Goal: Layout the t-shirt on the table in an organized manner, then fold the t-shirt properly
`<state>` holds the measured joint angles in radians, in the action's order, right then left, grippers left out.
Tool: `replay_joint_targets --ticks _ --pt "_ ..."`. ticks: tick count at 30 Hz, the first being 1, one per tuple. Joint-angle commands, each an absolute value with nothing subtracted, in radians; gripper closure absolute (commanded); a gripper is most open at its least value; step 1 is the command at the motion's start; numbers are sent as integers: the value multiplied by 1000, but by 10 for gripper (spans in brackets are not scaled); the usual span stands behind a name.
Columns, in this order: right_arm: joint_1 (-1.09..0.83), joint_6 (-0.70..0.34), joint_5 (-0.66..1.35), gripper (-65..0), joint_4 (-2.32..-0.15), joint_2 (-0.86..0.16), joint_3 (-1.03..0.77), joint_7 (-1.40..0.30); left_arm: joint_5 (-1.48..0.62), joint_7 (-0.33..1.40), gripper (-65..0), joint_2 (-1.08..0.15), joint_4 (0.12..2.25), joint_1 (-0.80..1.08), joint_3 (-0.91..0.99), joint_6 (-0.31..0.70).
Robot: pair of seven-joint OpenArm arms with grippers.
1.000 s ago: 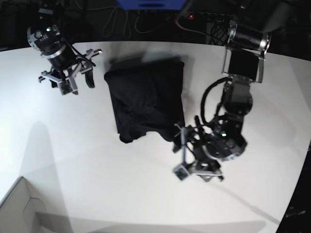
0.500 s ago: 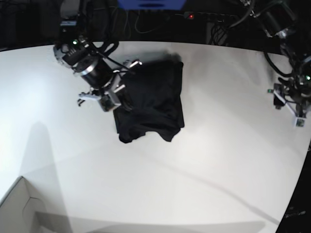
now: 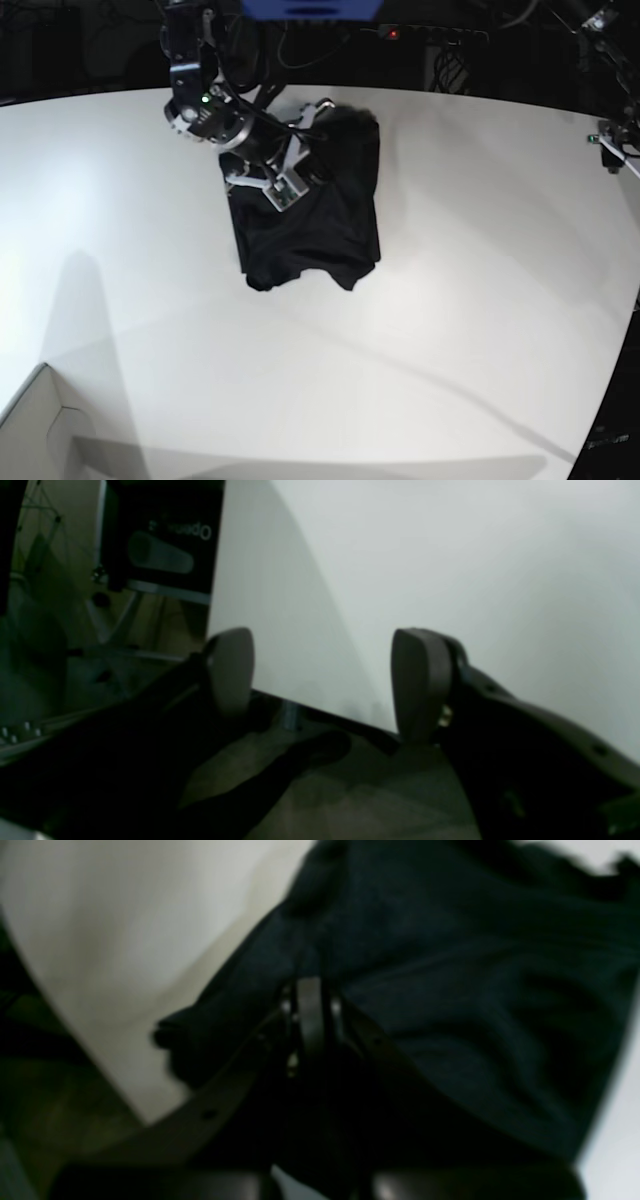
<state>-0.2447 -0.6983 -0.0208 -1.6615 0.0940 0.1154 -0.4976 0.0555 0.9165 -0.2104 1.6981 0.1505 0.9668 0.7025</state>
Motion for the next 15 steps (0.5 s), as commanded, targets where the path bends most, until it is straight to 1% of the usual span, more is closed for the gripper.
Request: replay_joint_targets --ticks 1,6,9,11,15 --pt "-246 -698 -12 0 -1666 97 128 -483 50 901 -417 -228 1716 145 970 698" --pt "-242 -698 -12 0 -1587 82 150 -481 50 901 -417 -228 1716 145 970 698" --pt "-223 -698 -12 0 -1581 77 147 -481 50 901 -417 -228 1715 143 967 698" --pt "-225 -698 -12 0 -1627 77 143 -481 50 901 -417 -228 1713 142 966 698" --pt "-246 -698 -12 0 -1790 77 148 -483 50 901 -417 -214 1709 136 964 698"
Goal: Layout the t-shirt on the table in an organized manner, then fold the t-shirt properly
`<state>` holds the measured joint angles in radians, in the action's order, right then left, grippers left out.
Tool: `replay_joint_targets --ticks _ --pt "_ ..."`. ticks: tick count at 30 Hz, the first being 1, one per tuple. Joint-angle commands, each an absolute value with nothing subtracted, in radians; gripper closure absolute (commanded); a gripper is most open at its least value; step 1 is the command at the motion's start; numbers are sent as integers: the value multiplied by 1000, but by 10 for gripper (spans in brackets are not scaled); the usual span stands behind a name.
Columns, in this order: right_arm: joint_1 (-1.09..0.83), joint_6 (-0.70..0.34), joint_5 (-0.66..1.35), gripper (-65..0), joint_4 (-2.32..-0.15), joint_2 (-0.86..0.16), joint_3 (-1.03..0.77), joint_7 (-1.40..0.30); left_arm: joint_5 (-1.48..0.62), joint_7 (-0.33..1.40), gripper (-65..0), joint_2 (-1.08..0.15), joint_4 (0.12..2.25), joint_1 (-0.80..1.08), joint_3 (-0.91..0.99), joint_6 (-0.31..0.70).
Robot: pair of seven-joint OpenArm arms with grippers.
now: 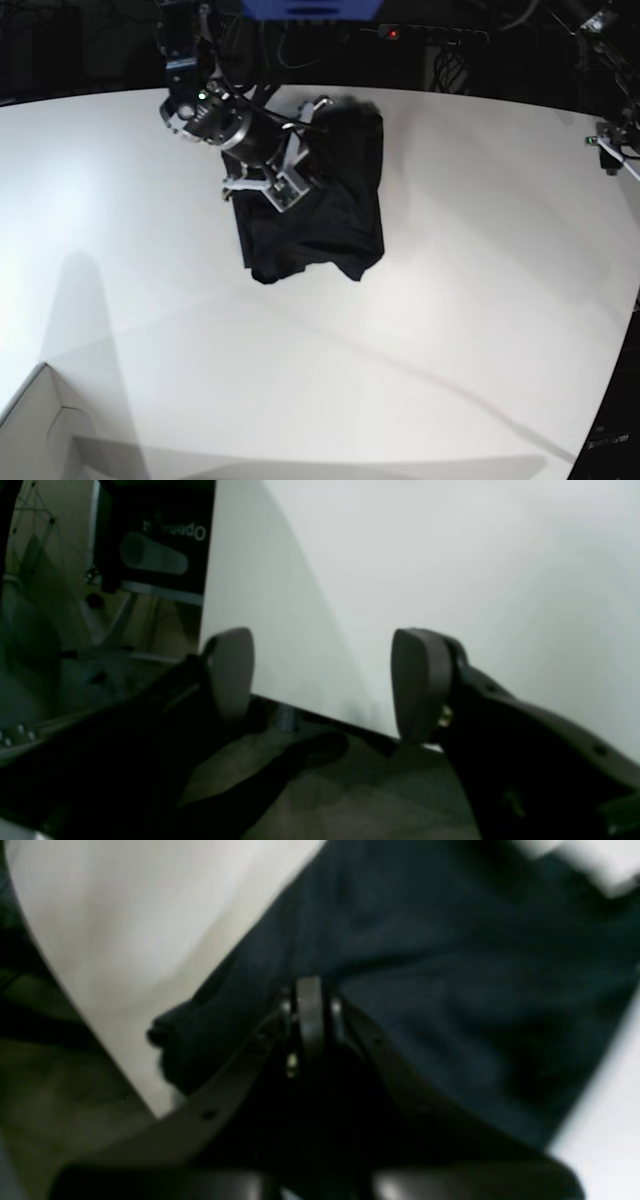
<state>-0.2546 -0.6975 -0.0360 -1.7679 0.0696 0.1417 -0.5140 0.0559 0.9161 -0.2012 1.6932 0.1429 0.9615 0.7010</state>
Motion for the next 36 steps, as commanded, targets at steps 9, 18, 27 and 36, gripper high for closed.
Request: replay_joint_targets --ticks 9,18,27,36 --pt "-85 -698 -12 0 -1687 107 170 -484 51 901 -417 -186 1716 145 964 698" --pt "153 -698 -8 0 -1371 142 211 -483 56 901 -417 -174 1716 179 970 698" --pt "257 -698 -8 0 -1055 157 211 -344 51 901 -417 -176 1715 219 972 698" --pt "163 -698 -8 0 -1277 157 209 -237 50 901 -417 -174 1716 222 993 698"
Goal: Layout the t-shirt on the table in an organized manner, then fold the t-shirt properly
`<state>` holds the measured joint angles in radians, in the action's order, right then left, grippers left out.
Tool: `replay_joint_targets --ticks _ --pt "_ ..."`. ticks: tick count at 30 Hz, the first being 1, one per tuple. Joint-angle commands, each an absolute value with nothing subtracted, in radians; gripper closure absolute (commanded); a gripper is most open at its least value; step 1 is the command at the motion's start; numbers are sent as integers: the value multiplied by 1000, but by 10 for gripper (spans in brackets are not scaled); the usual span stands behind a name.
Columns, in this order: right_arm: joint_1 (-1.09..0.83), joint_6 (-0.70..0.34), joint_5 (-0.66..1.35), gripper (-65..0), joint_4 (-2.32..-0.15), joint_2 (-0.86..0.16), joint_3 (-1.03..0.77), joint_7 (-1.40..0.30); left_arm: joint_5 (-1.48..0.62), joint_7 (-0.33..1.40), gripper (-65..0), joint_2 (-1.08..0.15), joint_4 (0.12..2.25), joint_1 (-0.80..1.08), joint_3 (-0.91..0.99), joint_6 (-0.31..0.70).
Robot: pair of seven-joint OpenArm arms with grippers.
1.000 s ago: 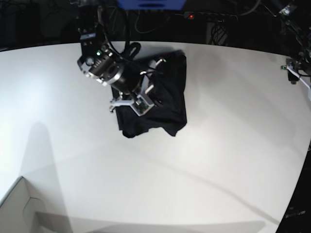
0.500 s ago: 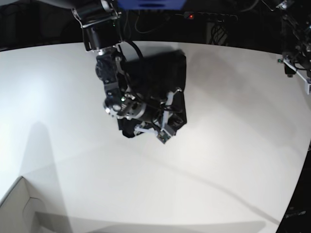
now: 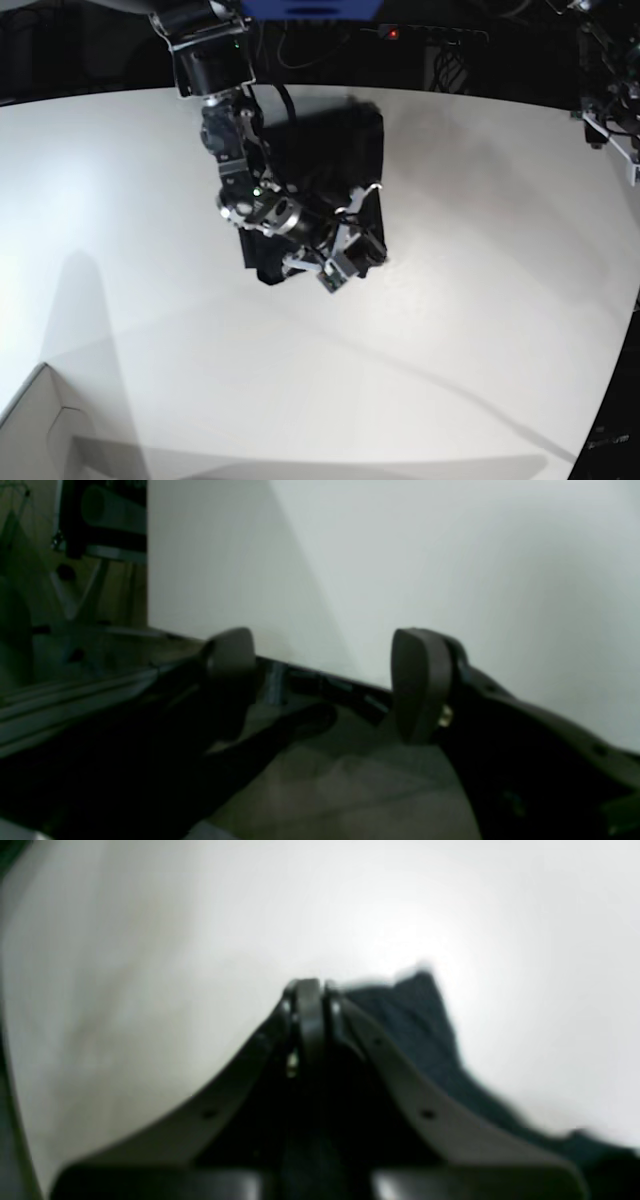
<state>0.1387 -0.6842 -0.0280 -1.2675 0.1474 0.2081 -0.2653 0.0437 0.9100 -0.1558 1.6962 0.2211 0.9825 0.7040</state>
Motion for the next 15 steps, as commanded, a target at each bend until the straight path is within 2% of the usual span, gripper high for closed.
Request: replay_joint_targets --ticks 1,5,7,11,15 --pt "137 -698 -8 0 -1346 157 209 -242 50 901 -417 -173 1716 220 1010 698" --pt "10 -698 -13 0 -1581 151 196 -245 48 901 -417 -171 1741 220 1035 698" --pt "-58 -698 -15 0 -1653 116 145 -245 48 901 -417 -154 1764 234 1036 698" --pt "-145 -625 -8 0 -1670 35 13 -243 48 901 -417 -124 1796 274 1036 698" --pt "-203 -627 -7 0 -1653 -2 -139 -236 48 900 -417 -77 1794 295 1036 698"
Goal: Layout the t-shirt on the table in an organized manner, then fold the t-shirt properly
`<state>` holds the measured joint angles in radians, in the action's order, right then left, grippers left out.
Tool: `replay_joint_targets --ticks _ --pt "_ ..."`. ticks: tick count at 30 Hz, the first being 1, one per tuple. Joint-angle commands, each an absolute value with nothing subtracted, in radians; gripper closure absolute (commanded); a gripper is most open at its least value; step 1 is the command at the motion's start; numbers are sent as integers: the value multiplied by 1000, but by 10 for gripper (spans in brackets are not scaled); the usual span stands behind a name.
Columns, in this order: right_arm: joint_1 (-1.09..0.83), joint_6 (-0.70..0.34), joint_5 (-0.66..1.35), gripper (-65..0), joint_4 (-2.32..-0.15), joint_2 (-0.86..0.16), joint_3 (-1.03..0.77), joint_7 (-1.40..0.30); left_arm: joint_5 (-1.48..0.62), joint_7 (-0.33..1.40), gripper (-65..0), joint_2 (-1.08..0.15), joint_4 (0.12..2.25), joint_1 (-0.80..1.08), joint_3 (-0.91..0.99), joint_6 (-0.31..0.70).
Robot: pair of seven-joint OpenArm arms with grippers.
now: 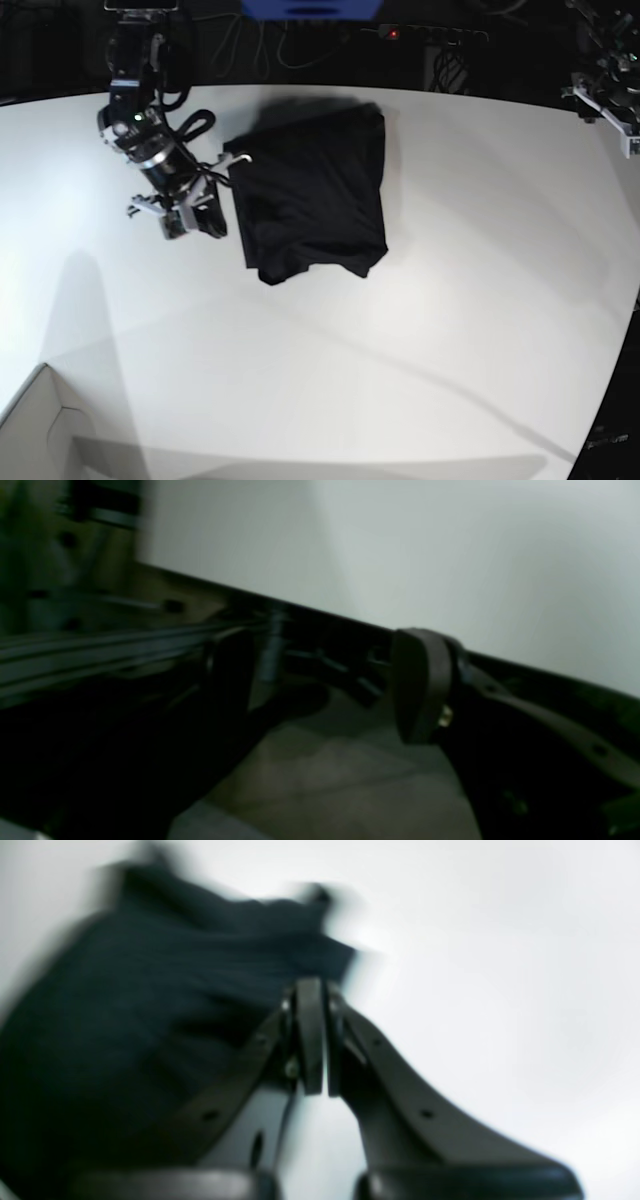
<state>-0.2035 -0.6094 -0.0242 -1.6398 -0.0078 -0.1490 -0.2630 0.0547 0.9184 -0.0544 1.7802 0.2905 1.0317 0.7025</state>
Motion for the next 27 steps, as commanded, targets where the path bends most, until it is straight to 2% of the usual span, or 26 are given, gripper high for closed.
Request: replay_joint_targets --ticks 1,7,14,27 --pt "-213 -627 -7 0 -1650 -7 -174 -236 48 897 -417 -67 1793 305 1035 698" --pt "-295 -628 -7 0 -1635 -4 -242 -236 48 892 -417 -4 1797 335 1036 698" --pt "-384 -697 -7 0 -1635 1 -162 -234 48 889 -417 28 1799 400 1038 698" --pt "-455 -698 -7 0 -1684 8 -116 -232 48 889 -417 62 1799 449 1038 698"
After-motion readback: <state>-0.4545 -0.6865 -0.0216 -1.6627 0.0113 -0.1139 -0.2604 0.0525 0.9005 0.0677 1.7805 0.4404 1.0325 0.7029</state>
